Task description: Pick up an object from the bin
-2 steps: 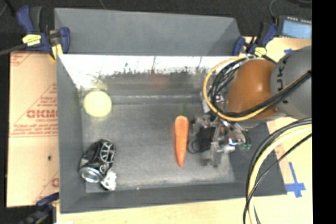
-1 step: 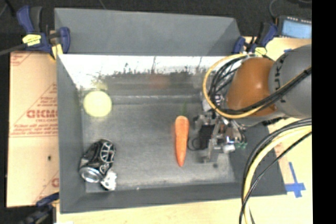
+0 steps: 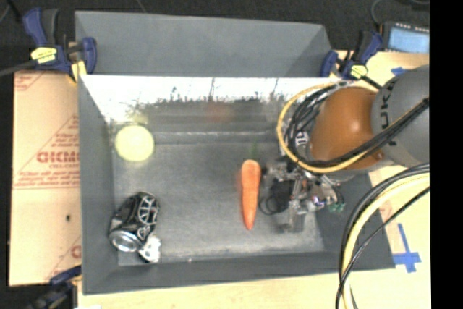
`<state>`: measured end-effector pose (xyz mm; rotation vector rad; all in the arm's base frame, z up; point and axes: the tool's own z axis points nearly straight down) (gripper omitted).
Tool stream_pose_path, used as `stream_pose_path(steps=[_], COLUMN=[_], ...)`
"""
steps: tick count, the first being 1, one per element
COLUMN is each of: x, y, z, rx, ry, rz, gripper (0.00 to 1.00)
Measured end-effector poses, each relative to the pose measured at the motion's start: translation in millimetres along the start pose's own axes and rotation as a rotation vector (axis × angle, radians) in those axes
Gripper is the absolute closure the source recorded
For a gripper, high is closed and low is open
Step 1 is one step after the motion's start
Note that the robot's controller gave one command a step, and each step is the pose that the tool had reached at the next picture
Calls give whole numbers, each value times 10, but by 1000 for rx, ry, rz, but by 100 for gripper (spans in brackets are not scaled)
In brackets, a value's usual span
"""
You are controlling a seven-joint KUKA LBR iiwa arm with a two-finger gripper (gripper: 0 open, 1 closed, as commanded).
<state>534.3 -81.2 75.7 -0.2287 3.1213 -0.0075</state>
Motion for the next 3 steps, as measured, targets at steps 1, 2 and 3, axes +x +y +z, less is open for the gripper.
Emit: stream_pose_path(steps=[1,2,3], x=[-84,-140,-208], y=[3,-24,-51], z=[21,27,50], rx=[-1,-1,2], ry=[-3,-4,-10], rz=[158,355,37], gripper=[0,0,100])
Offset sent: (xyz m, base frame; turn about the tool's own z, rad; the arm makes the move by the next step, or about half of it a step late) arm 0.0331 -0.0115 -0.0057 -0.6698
